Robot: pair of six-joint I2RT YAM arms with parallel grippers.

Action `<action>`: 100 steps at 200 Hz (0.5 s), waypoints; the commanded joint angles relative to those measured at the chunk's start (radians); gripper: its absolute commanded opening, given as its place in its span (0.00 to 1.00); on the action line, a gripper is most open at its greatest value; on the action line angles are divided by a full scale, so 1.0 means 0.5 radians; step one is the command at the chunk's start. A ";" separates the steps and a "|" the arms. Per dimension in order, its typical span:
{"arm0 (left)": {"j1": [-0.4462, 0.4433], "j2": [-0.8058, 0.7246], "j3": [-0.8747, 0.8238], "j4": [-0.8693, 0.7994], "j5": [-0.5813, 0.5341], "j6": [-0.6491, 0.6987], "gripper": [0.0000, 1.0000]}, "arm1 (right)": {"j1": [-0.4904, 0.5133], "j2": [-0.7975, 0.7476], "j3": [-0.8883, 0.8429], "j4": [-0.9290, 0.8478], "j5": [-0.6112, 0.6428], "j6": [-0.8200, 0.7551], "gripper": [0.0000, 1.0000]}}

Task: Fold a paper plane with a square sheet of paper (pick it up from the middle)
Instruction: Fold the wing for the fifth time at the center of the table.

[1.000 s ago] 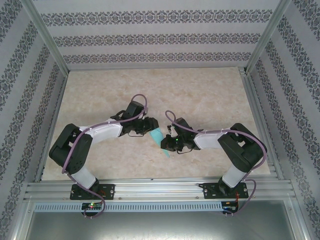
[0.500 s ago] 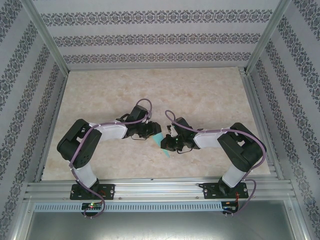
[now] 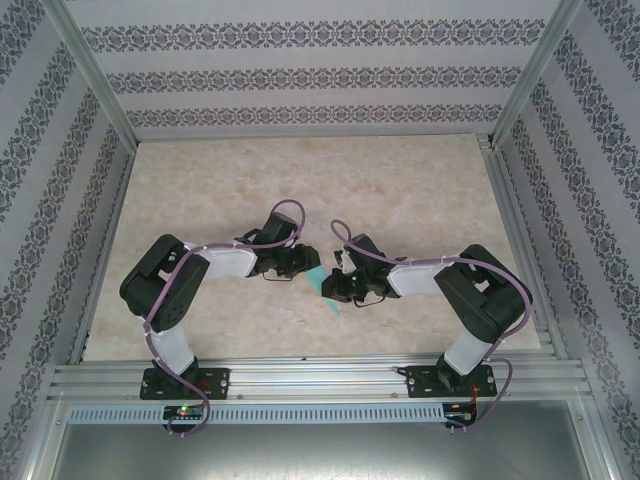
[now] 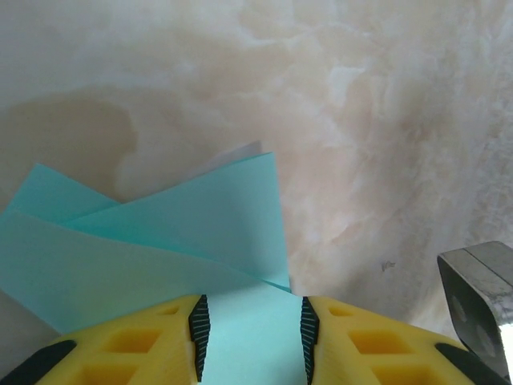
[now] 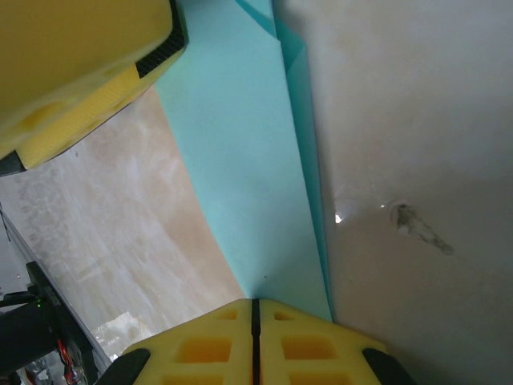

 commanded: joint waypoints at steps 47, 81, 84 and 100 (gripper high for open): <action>0.140 0.051 -0.031 -0.068 -0.108 0.112 0.40 | -0.010 0.107 -0.117 -0.318 0.165 -0.056 0.07; 0.227 0.058 -0.025 -0.103 -0.100 0.166 0.40 | -0.010 0.107 -0.122 -0.320 0.155 -0.063 0.06; 0.237 0.060 -0.030 -0.100 -0.098 0.168 0.39 | -0.009 0.107 -0.122 -0.319 0.156 -0.063 0.06; 0.296 0.063 -0.053 -0.078 -0.076 0.174 0.40 | -0.010 0.104 -0.125 -0.319 0.150 -0.064 0.06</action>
